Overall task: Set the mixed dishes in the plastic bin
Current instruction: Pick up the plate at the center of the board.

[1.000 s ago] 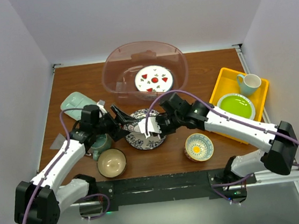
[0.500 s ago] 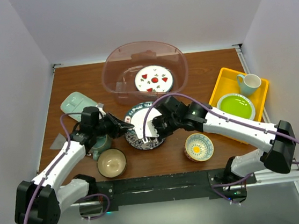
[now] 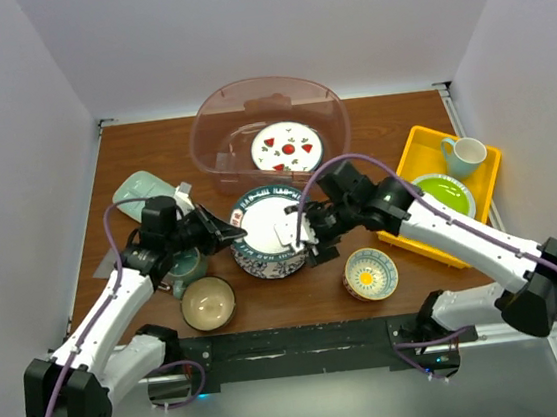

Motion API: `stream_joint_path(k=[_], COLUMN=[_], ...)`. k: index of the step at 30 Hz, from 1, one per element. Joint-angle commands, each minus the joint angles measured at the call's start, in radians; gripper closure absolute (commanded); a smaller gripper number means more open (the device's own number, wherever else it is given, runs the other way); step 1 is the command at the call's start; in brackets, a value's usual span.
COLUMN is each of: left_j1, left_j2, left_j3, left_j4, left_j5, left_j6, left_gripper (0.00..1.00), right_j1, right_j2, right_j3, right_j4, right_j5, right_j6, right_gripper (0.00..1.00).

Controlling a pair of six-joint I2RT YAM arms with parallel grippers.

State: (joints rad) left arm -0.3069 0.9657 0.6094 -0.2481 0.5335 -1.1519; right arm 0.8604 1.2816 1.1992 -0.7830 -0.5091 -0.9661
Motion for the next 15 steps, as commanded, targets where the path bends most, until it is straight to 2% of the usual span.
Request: stream_joint_path(k=[1, 7, 15], left_j1=[0.009, 0.009, 0.009], left_j2=[-0.035, -0.051, -0.01], left_j3=[0.111, 0.184, 0.245], left_j4=[0.02, 0.003, 0.062], left_j5=[0.048, 0.0, -0.01], left_j6=[0.147, 0.284, 0.365], left_gripper=[1.0, 1.0, 1.0], right_j1=[-0.105, -0.28, -0.382], right_j2=[-0.085, -0.174, -0.214], right_j3=[0.023, 0.016, 0.007], right_j4=[-0.044, -0.041, 0.007], right_j5=[-0.135, -0.201, -0.171], right_j6=[-0.01, 0.024, 0.096], right_gripper=[0.2, 0.11, 0.03])
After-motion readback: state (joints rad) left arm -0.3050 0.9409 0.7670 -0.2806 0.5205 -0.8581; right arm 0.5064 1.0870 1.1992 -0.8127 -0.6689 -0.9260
